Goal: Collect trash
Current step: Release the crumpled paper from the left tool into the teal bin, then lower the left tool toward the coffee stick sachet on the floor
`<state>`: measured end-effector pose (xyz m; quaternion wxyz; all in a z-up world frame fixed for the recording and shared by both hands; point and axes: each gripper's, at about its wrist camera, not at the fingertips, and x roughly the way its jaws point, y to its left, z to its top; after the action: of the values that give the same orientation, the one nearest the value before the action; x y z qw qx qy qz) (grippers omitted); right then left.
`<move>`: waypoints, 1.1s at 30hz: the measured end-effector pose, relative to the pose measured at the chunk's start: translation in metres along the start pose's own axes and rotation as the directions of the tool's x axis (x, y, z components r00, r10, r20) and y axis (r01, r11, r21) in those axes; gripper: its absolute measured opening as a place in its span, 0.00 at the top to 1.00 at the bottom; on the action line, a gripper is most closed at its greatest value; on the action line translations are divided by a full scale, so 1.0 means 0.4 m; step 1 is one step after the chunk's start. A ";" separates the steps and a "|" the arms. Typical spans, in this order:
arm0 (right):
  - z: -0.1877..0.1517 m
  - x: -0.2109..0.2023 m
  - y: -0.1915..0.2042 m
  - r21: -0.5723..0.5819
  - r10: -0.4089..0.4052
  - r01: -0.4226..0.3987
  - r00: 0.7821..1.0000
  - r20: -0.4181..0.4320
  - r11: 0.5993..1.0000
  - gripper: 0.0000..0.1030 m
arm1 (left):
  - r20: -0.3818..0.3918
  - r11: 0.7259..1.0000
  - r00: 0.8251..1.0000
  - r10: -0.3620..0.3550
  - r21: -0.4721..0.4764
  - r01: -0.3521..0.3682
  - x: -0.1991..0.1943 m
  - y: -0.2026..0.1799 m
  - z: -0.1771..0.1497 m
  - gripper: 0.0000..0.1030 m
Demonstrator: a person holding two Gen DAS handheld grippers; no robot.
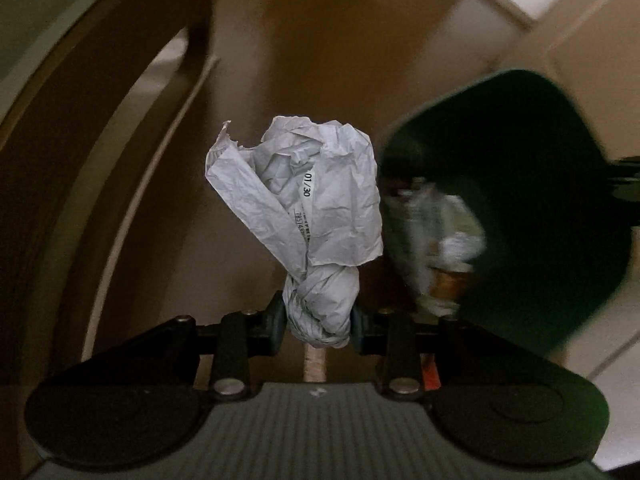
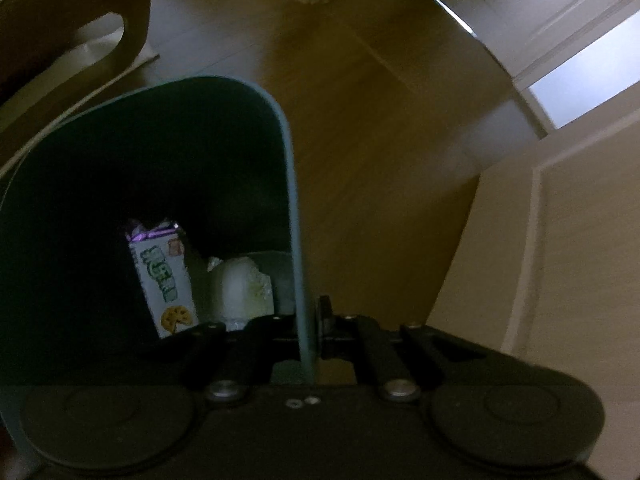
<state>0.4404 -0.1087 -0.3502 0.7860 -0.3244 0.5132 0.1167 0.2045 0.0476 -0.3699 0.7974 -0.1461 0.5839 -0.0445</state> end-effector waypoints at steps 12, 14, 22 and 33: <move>-0.003 -0.070 0.056 0.044 -0.041 0.041 0.999 -0.001 0.998 0.97 | -0.107 0.953 0.984 -0.145 0.254 0.168 0.122 -0.219 0.043 0.70; -0.003 -0.070 0.062 0.049 -0.039 0.039 0.999 -0.007 0.998 0.98 | -0.128 0.951 0.980 -0.153 0.249 0.181 0.154 -0.240 0.052 0.70; 0.003 -0.084 0.078 0.083 -0.038 0.039 0.999 -0.014 0.996 0.98 | -0.178 0.937 0.978 -0.105 0.313 0.158 0.216 -0.304 0.045 0.65; -0.006 -0.090 0.056 0.181 -0.054 0.060 0.998 -0.037 0.982 0.97 | -0.075 0.870 0.980 -0.182 0.453 0.196 0.125 -0.247 0.094 0.26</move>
<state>0.4109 -0.0878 -0.3277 0.8071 -0.2675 0.5247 0.0414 0.2655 -0.0521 -0.3775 0.7922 -0.0095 0.5517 -0.2608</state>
